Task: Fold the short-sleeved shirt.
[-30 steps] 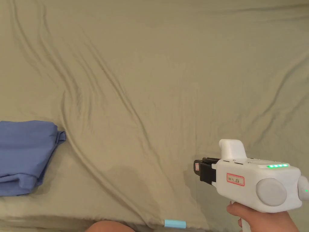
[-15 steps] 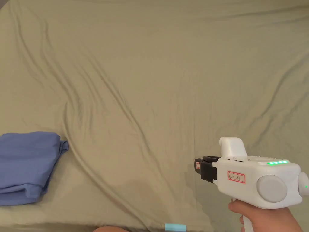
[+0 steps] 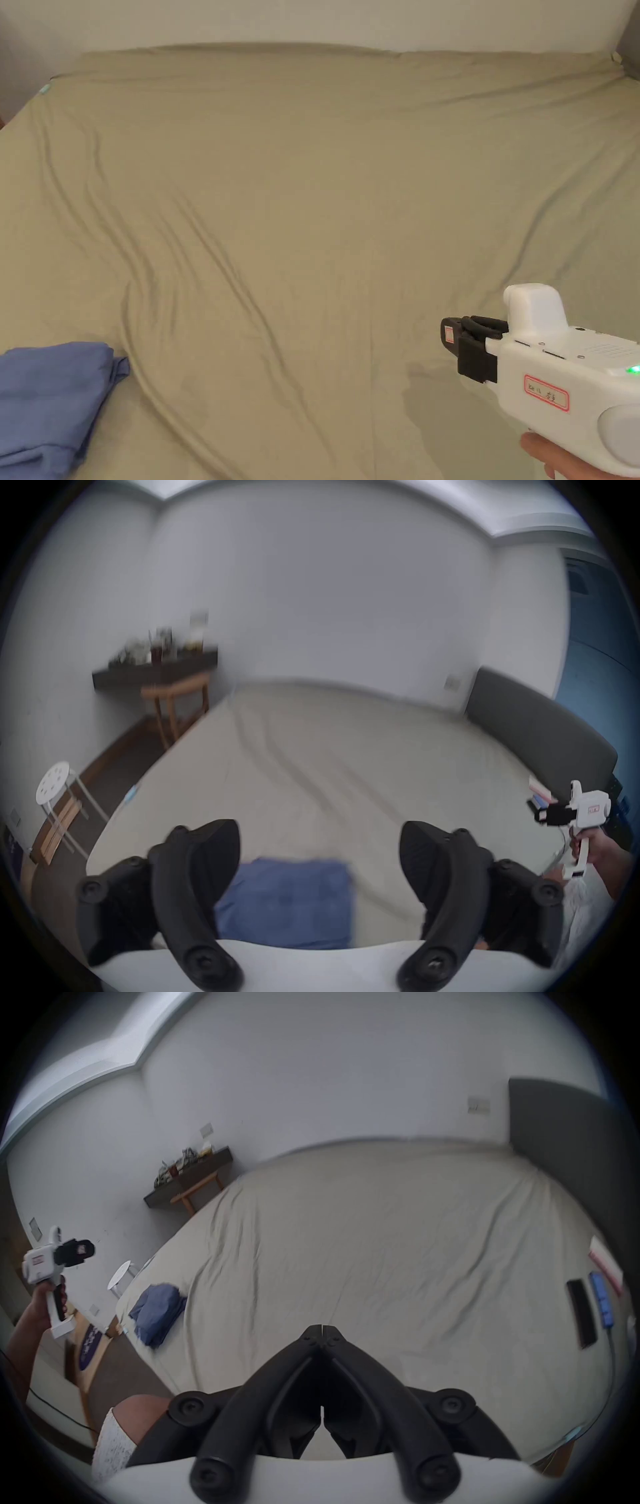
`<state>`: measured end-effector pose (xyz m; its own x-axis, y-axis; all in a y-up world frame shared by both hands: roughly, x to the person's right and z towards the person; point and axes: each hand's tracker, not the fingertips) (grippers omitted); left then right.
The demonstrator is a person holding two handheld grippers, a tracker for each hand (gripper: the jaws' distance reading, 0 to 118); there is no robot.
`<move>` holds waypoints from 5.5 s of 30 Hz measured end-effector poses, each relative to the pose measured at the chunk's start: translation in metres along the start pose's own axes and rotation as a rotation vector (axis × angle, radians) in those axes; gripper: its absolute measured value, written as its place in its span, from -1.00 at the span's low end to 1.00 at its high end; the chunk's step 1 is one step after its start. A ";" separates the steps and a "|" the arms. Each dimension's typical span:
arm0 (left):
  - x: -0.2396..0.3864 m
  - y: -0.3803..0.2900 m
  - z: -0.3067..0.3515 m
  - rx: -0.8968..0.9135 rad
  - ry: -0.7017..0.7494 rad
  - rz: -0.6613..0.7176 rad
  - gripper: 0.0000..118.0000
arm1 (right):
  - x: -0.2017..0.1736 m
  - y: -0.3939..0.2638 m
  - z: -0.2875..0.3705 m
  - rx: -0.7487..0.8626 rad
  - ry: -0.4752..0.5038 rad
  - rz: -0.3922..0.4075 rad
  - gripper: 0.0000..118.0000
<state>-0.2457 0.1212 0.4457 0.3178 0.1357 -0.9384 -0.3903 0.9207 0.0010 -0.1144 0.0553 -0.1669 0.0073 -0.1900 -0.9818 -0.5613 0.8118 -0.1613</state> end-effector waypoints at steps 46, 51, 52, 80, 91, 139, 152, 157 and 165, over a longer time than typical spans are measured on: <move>0.287 0.138 0.099 0.371 0.080 -0.002 0.99 | 0.062 0.067 0.212 0.676 -0.294 0.154 1.00; 0.293 0.140 0.098 0.320 0.032 0.047 0.99 | 0.058 0.070 0.210 0.681 -0.283 0.154 1.00; 0.292 0.141 0.098 0.311 0.011 0.064 0.99 | 0.057 0.071 0.209 0.683 -0.281 0.153 1.00; 0.310 0.143 0.110 0.510 -0.049 -0.071 0.99 | 0.057 0.072 0.215 0.695 -0.275 0.152 1.00; 0.305 0.136 0.106 0.572 -0.035 -0.129 0.99 | 0.059 0.071 0.216 0.692 -0.279 0.147 1.00; 0.311 0.140 0.120 0.570 -0.128 -0.192 0.99 | 0.057 0.075 0.216 0.691 -0.288 0.161 1.00; 0.321 0.145 0.123 0.541 -0.096 -0.175 0.99 | 0.058 0.075 0.212 0.686 -0.288 0.154 1.00; 0.318 0.154 0.122 0.481 -0.087 -0.094 0.99 | 0.059 0.074 0.211 0.680 -0.287 0.153 1.00; 0.319 0.159 0.120 0.451 -0.078 -0.099 0.99 | 0.058 0.074 0.211 0.681 -0.289 0.149 1.00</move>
<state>-0.1025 0.3545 0.1875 0.4055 0.0502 -0.9127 0.0543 0.9954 0.0789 0.0193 0.2213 -0.2575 0.2410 0.0249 -0.9702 0.0618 0.9972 0.0410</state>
